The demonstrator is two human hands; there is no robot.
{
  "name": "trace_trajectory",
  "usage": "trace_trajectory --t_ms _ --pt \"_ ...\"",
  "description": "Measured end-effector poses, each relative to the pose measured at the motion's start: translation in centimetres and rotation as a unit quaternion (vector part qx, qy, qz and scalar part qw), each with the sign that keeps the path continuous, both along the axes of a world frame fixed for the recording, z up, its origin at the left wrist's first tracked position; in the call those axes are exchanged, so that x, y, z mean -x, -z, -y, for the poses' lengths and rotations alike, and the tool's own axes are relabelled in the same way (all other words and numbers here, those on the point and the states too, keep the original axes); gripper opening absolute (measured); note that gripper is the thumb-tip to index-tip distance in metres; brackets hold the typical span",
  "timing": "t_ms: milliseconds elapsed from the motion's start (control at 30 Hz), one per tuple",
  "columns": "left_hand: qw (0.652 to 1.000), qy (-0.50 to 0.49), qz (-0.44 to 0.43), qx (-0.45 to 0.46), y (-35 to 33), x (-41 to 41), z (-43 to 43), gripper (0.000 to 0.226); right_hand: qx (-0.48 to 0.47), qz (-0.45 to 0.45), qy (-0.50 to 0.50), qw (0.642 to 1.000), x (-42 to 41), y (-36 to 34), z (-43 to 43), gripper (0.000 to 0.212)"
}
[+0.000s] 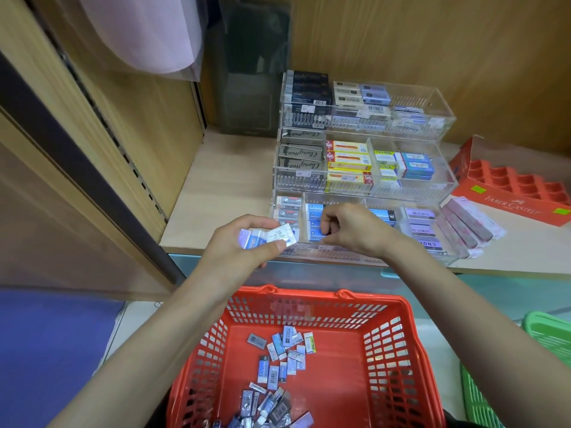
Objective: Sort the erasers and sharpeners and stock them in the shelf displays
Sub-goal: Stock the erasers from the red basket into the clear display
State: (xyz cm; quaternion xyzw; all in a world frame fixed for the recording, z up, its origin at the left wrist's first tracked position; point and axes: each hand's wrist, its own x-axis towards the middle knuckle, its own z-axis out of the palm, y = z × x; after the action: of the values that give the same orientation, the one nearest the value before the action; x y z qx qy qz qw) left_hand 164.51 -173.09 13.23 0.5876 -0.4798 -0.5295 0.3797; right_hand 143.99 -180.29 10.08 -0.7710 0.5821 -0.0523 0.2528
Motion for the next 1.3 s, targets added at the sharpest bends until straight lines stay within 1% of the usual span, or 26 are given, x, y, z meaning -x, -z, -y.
trace_trajectory --t_ms 33,100,167,200,233,300,400,467,533,567,600,700,733,833,900,967,1033,1067,1100,1167,1200,1267,1300 --pt "1.0 0.001 0.0 -0.002 0.1 0.0 0.0 0.019 0.003 0.024 0.005 1.0 0.1 -0.5 -0.4 0.019" --pt "1.0 0.003 0.001 -0.008 0.2 0.1 0.1 0.021 0.02 0.125 0.023 0.992 -0.1 -1.9 -1.8 0.022" --pt "1.0 0.01 0.003 -0.007 0.2 0.3 0.1 0.022 -0.003 0.274 0.033 0.961 -0.7 -3.3 -3.9 0.022" --pt "1.0 0.018 0.002 -0.004 0.2 0.5 0.1 0.022 -0.036 0.34 0.034 0.939 -1.1 -3.7 -4.9 0.023" --pt "1.0 0.026 0.0 0.0 0.2 0.7 0.0 0.021 -0.07 0.387 0.038 0.919 -1.4 -3.7 -5.8 0.023" --pt "0.999 0.048 -0.004 0.011 0.1 1.1 -0.1 0.02 -0.098 0.432 0.072 0.894 -1.9 -3.3 -6.9 0.02" --pt "0.997 0.071 -0.006 0.021 0.0 1.5 -0.2 0.022 -0.092 0.481 0.151 0.859 -2.2 -2.7 -7.5 0.017" --pt "0.998 0.062 -0.016 0.015 -0.1 1.5 0.0 0.023 -0.087 0.51 0.191 0.834 -1.9 -2.7 -7.8 0.017" --pt "0.999 0.044 -0.024 0.003 -0.4 1.2 0.2 0.017 -0.073 0.531 0.22 0.815 -1.4 -2.9 -8.0 0.015" --pt "0.999 0.04 -0.028 -0.007 -0.5 1.1 0.3 0.014 -0.063 0.536 0.227 0.811 -1.1 -3.1 -8.1 0.015" --pt "0.998 0.046 -0.038 -0.019 -0.6 1.0 0.3 0.015 -0.05 0.536 0.229 0.811 -0.8 -3.3 -8.3 0.015" --pt "0.989 0.095 -0.086 -0.074 -0.8 1.4 0.1 0.04 -0.012 0.521 0.198 0.83 -0.4 -3.7 -8.8 0.019" --pt "0.986 0.109 -0.098 -0.082 -0.8 1.7 0.0 0.042 -0.008 0.518 0.177 0.837 -0.4 -3.8 -9.0 0.021" --pt "0.987 0.112 -0.105 -0.056 -0.8 2.0 0.0 0.028 0.001 0.528 0.122 0.841 -0.6 -3.7 -9.4 0.027" --pt "0.99 0.09 -0.101 -0.038 -0.8 1.9 0.2 0.022 -0.013 0.541 0.134 0.83 -0.5 -3.4 -9.4 0.03" --pt "0.992 0.073 -0.094 -0.03 -0.7 1.8 0.4 0.021 -0.058 0.543 0.186 0.817 -0.5 -3.3 -9.3 0.035" --pt "0.994 0.068 -0.084 -0.024 -0.6 1.8 0.3 0.021 -0.114 0.554 0.229 0.792 -0.7 -3.0 -9.3 0.041" --pt "0.994 0.07 -0.078 -0.02 -0.5 1.8 0.2 0.021 -0.135 0.56 0.241 0.781 -1.0 -2.9 -9.3 0.039" --pt "0.995 0.073 -0.072 -0.016 -0.5 1.8 0.1 0.021 -0.143 0.561 0.246 0.778 -1.3 -2.7 -9.3 0.031" --pt "0.996 0.083 -0.044 -0.004 -0.4 1.8 -0.1 0.022 -0.134 0.547 0.249 0.788 -2.1 -2.4 -9.4 0.015" --pt "0.996 0.085 -0.026 -0.002 -0.4 1.7 -0.1 0.022 -0.128 0.543 0.256 0.789 -2.4 -2.1 -9.4 0.011" --pt "0.998 0.069 0.003 -0.005 -0.4 1.0 0.0 0.021 -0.115 0.531 0.284 0.79 -2.8 -1.7 -9.3 0.008" --pt "0.999 0.051 0.011 -0.003 -0.4 0.5 0.3 0.02 -0.096 0.514 0.3 0.798 -2.9 -1.6 -9.1 0.009"
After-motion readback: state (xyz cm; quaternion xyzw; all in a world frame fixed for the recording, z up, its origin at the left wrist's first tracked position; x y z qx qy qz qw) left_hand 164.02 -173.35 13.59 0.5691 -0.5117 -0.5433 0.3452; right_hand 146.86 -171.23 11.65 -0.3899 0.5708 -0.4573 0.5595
